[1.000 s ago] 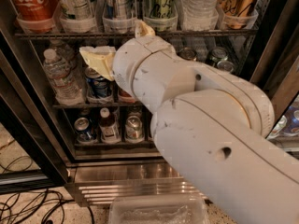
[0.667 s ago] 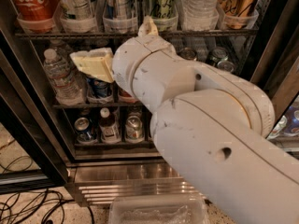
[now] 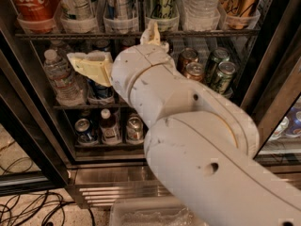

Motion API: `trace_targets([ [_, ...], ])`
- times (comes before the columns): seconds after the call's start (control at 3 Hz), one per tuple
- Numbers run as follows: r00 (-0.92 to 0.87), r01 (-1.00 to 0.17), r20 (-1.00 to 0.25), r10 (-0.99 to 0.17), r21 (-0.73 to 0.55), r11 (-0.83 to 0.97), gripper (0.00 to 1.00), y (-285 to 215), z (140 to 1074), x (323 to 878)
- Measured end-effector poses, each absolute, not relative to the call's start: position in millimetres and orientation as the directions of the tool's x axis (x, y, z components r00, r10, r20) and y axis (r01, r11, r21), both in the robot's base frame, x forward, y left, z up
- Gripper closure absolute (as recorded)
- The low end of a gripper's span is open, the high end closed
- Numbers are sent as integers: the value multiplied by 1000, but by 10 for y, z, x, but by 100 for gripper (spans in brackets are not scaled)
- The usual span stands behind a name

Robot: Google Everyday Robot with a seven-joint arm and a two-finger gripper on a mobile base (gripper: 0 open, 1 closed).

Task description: Pick redbull can from top shelf of fridge

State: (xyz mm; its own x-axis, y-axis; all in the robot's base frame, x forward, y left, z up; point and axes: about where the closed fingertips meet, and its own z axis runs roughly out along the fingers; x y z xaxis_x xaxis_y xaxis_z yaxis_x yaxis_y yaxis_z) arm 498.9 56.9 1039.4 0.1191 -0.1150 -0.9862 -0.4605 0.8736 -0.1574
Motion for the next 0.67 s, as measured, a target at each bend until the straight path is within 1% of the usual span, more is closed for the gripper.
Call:
trace_targets([
  [0.33, 163, -420, -983, -83, -145, 896, 19, 562, 10412, 5001],
  [0.67, 217, -393, -974, -69, -152, 907, 29, 606, 10491, 5079],
])
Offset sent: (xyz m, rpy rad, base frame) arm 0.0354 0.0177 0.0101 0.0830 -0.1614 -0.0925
